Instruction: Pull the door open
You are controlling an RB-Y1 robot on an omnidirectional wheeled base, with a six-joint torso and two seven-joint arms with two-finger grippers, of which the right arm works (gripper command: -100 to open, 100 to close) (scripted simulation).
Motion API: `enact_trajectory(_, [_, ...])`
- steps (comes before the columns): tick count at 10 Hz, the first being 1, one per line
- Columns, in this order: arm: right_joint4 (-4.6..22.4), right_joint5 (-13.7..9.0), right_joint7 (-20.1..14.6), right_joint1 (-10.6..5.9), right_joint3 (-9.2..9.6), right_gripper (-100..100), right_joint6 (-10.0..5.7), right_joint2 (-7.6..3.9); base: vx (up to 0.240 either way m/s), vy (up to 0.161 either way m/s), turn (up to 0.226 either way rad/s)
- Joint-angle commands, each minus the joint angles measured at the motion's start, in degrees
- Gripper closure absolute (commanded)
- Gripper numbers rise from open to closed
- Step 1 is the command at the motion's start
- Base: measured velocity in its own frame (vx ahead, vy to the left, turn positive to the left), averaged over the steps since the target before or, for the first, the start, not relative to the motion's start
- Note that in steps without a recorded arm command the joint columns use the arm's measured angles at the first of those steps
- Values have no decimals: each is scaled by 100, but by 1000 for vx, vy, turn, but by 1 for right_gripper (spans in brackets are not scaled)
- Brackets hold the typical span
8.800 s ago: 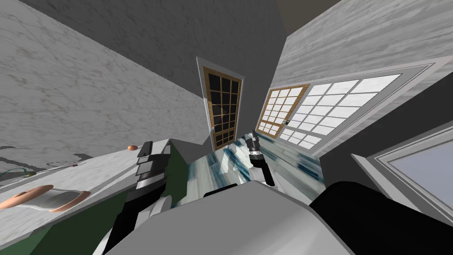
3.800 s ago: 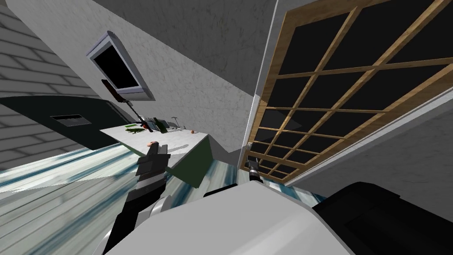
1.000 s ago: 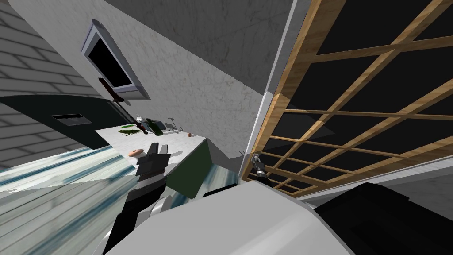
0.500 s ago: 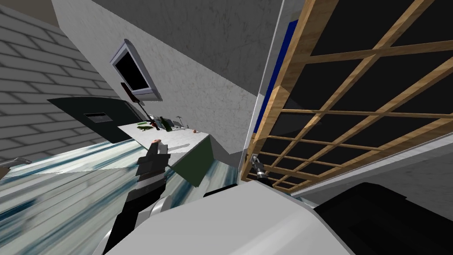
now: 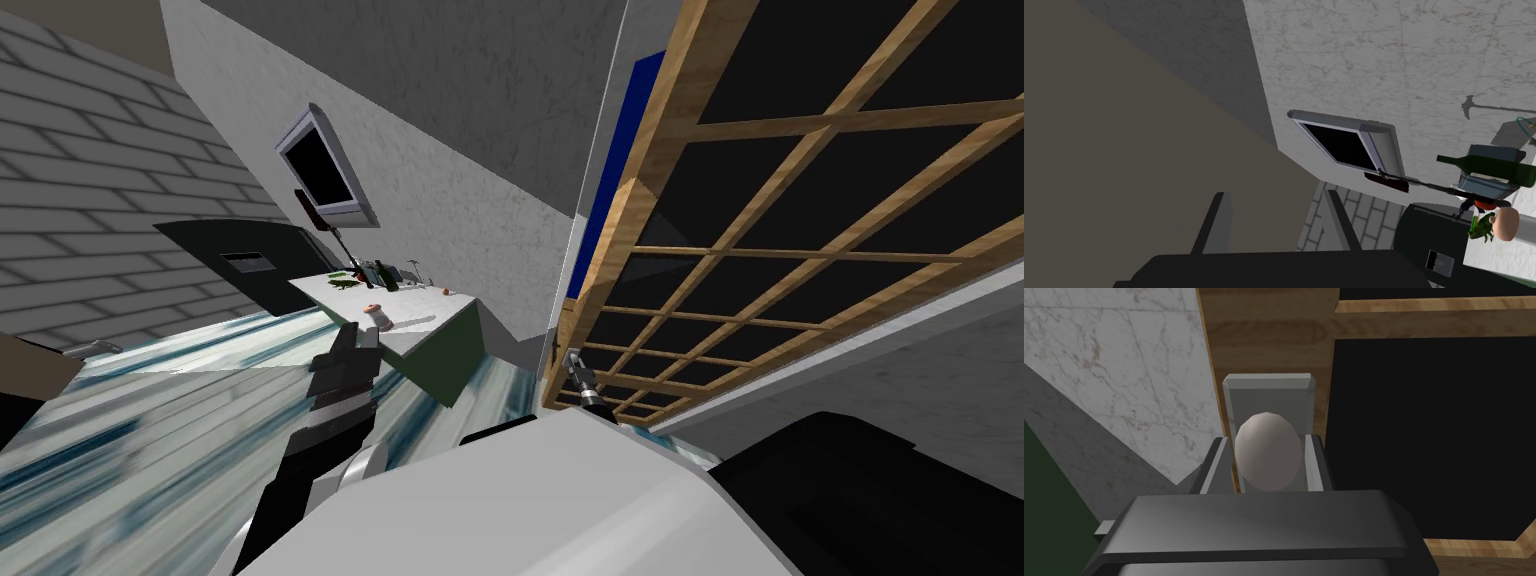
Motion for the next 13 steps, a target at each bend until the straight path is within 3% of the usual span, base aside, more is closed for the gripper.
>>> enact_trajectory(1, [-81, 63, -48, 66, 138, 100, -20, -54, -195, -22, 56])
enact_trajectory(4, [-176, 176, -149, 137, 356, 100, -91, -159, -208, -15, 47])
enact_trajectory(5, [-182, 143, -116, 111, 290, 100, -60, -162, -98, -4, 18])
enact_trajectory(11, [-59, 354, -609, 311, 788, 100, -515, -497, -238, -22, 142])
enact_trajectory(12, [-88, 332, -553, 296, 730, 100, -469, -475, -120, 0, 26])
enact_trajectory(13, [-48, 370, -644, 348, 854, 100, -580, -533, -151, 4, 138])
